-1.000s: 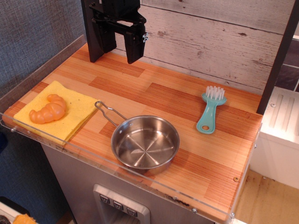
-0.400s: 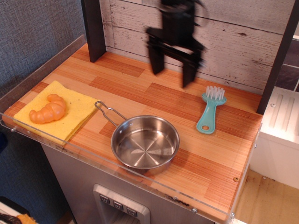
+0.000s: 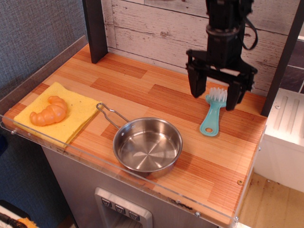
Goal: Place the brush on the far left edge of the table
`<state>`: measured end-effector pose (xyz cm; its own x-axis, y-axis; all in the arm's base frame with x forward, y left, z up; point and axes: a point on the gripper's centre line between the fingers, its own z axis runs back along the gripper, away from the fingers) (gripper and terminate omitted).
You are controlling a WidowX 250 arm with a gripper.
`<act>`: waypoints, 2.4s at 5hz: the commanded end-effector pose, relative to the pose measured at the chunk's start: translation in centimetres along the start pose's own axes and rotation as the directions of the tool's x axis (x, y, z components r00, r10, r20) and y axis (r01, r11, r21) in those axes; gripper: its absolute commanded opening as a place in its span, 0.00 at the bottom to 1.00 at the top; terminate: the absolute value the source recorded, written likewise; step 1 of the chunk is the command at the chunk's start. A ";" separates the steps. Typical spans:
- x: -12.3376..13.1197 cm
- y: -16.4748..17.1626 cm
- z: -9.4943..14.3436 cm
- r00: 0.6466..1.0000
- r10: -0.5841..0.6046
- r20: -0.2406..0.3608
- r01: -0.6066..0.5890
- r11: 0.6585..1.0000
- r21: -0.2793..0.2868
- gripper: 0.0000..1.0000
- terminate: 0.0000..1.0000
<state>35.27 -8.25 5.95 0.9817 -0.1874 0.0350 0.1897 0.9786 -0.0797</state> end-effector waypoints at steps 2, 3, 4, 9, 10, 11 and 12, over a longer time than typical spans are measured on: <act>1.4 2.2 -1.4 0.957 0.279 0.072 -0.284 0.956 0.072 1.00 0.00; 1.5 1.6 -1.9 0.957 0.243 0.160 -0.258 0.963 0.076 1.00 0.00; 1.5 1.7 -2.3 0.952 0.233 0.199 -0.252 0.965 0.075 1.00 0.00; 1.7 3.8 -1.1 0.968 0.173 0.181 -0.184 0.982 0.044 0.00 0.00; 2.0 5.3 3.6 0.957 0.140 0.253 -0.142 0.990 -0.009 0.00 0.00; 1.4 10.1 7.4 0.940 0.154 0.305 -0.155 0.988 -0.023 0.00 0.00; 0.9 14.7 7.3 0.953 0.159 0.258 -0.177 0.983 0.047 0.00 0.00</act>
<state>38.30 6.52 10.30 0.9722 -0.0026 0.2343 0.0136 0.9989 -0.0452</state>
